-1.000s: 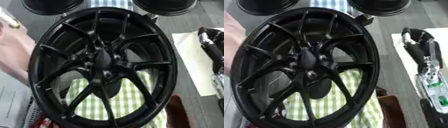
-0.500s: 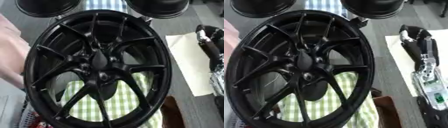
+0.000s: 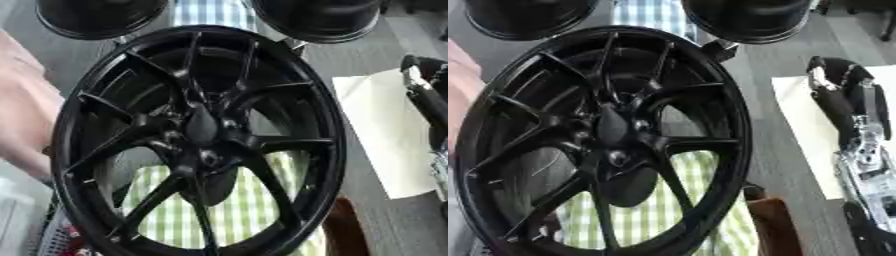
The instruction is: Pull the pin out of the wheel hub.
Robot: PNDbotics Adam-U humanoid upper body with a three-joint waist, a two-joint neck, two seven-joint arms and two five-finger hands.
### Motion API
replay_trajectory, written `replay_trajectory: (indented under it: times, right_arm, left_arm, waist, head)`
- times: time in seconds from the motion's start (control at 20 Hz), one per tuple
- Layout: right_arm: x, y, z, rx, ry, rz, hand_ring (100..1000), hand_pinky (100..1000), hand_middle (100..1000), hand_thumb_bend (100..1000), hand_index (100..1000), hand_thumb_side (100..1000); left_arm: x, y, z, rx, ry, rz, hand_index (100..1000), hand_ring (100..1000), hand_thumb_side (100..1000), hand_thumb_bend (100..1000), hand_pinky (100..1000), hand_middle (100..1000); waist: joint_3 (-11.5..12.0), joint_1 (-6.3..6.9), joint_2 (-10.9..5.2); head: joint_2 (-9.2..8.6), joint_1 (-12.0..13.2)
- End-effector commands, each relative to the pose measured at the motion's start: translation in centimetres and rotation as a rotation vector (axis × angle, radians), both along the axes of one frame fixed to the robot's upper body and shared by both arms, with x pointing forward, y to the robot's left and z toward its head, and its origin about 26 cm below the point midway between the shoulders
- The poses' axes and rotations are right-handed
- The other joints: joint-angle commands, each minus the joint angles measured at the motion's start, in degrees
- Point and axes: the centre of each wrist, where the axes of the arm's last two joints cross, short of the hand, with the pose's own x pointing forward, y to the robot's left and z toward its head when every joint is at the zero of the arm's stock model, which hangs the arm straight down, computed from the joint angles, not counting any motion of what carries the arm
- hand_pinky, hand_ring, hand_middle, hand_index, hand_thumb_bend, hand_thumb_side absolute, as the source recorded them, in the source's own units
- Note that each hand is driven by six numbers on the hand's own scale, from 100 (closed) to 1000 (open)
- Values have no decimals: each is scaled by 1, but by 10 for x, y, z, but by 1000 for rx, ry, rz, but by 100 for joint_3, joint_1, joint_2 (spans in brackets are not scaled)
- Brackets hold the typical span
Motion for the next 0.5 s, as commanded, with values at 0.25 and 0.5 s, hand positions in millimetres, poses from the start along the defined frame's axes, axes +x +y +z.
replay_trajectory:
  times: [0.25, 0.5]
  right_arm:
    - [-1, 0, 11, -14, -30, 16, 755, 828, 610, 243, 698, 427]
    - [1, 4, 13, -12, -36, 33, 754, 827, 610, 243, 698, 425]
  left_arm:
    - [-7, -20, 20, -42, -268, -108, 679, 570, 655, 339, 709, 532]
    - [-6, -62, 11, -162, -443, -274, 678, 567, 643, 346, 708, 529]
  waist:
    - [-26, 20, -144]
    - [-57, -1, -152]
  head:
    - [2, 45]
    - [1, 125]
